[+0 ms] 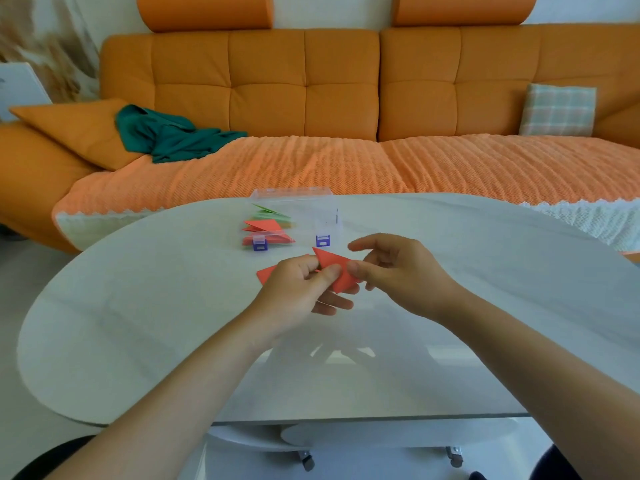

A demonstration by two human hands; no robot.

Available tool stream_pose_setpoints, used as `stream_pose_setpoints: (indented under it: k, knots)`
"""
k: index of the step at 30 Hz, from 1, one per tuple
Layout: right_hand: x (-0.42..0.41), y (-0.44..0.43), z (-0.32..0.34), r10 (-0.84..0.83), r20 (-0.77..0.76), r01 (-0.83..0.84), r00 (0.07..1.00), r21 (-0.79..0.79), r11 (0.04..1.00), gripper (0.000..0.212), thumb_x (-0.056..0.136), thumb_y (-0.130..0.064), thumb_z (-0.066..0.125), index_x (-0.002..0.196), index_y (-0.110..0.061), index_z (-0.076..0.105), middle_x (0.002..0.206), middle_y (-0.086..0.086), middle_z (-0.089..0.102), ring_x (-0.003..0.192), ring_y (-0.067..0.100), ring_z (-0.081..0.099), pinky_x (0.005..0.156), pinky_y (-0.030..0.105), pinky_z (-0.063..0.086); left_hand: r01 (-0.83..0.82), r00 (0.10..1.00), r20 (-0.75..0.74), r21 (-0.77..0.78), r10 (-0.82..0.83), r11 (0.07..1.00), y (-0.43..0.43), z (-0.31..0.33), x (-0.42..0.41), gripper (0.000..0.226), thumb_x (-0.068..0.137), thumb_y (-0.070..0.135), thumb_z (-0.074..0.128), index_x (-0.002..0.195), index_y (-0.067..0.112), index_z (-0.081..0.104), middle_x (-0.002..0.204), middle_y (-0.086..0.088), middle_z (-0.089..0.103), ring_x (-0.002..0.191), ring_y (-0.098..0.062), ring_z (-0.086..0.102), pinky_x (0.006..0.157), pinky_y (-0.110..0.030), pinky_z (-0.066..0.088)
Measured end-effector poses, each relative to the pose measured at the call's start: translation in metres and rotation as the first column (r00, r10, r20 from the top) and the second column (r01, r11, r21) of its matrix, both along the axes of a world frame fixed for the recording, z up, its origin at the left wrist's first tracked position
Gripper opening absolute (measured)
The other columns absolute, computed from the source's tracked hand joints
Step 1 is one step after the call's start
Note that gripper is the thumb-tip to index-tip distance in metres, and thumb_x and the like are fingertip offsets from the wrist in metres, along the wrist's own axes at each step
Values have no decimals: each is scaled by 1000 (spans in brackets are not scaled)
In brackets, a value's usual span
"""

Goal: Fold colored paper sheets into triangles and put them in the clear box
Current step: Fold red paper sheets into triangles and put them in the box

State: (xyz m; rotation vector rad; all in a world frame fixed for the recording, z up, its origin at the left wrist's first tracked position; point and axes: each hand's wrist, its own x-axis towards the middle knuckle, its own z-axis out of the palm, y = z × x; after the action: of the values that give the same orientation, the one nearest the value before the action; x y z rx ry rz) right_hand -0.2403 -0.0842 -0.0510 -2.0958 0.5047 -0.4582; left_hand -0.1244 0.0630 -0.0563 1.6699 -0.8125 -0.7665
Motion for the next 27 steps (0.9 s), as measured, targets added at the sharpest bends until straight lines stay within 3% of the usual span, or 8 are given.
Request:
stream_pose_setpoints:
  k: [3,6,10,12,14,19,27]
  knots:
    - [-1,-1,2,14,-16,-13,1000,57,998,9,91,-31,71,89,-25,78,78,-6,75,67,2,65,65,15,52,22,1000,-16,-12,-22,1000,0,-1,0,23,105,21,49,111,11,68,95,-2,78,84,-20,76,79,-36,60]
    - [-1,-2,2,13,-46,-8,999,107,994,13,90,-30,72,82,-22,78,76,-4,75,65,3,63,62,13,49,13,1000,0,-12,-13,1000,-1,-3,0,20,103,19,52,108,13,70,93,-1,78,83,-18,76,76,-32,61]
    - [-3,-6,6,33,-93,-21,995,135,991,17,89,-31,73,82,-17,78,74,-2,73,65,4,61,60,12,46,-38,988,149,-81,49,996,-1,-6,7,19,95,14,65,113,22,66,88,1,76,80,-15,74,72,-30,62]
    - [-4,-11,7,58,-127,-39,990,151,988,18,89,-32,74,82,-16,78,78,3,74,67,7,61,69,21,51,-19,981,186,-138,44,990,1,-6,13,29,92,7,68,117,21,63,81,-4,74,77,-18,73,72,-32,62]
    - [-6,-17,9,87,-157,-61,984,169,984,18,88,-32,74,82,-16,78,83,10,73,69,10,61,80,33,53,26,978,206,-169,10,985,3,-3,18,24,90,3,70,108,18,69,76,-4,73,73,-17,72,71,-31,61]
    - [-10,-22,11,160,-175,-124,971,199,972,15,90,-28,72,81,-18,78,80,9,69,69,13,60,75,28,52,31,989,145,-151,-9,988,6,-1,19,23,85,-3,72,90,19,75,66,-1,73,61,-11,68,63,-22,58]
    - [-8,-20,8,111,-188,-80,976,166,983,13,89,-32,73,83,-22,79,63,-2,65,62,6,54,63,20,40,-23,999,45,-101,28,995,6,-3,20,14,86,1,72,93,12,78,63,-2,70,59,-14,65,59,-25,57]
